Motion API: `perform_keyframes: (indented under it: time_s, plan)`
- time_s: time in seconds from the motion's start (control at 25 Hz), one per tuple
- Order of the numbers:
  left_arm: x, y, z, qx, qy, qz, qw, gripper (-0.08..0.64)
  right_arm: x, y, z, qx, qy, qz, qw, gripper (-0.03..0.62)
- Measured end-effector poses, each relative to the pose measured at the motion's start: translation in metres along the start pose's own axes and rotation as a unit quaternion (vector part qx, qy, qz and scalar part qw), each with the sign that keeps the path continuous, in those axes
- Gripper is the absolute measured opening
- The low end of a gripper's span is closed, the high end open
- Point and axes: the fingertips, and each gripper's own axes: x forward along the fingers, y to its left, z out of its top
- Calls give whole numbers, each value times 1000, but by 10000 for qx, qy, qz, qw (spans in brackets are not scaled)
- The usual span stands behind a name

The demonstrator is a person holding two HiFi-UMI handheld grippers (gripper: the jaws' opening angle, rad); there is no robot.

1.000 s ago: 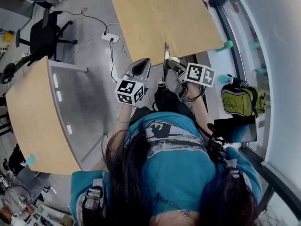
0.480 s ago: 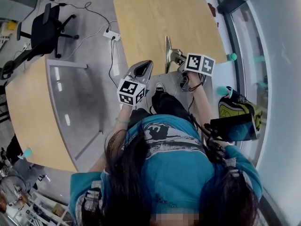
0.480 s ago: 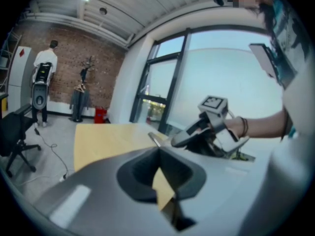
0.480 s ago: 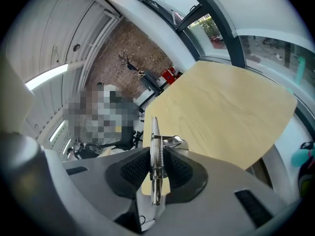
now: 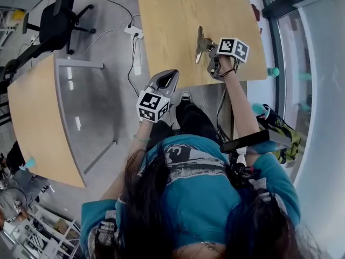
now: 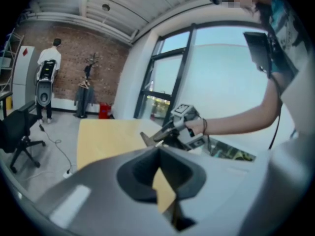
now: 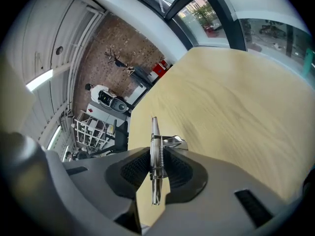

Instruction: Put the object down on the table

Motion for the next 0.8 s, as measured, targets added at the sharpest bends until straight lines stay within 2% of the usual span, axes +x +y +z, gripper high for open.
perform_keyframes:
  time_s: [0.32,0.6,0.8]
  plan:
    - [4,5,0,8,-2,45,10000,2,39,-34,26,296,-56,-285,9991,91]
    - [6,9,5,35,-17,18,10000,2,49,-50,37,404,-147,-495,9979,91]
    - [5,9,5,40,-2,1,10000,2,51,-56,35,695,-259,-384,9965,91]
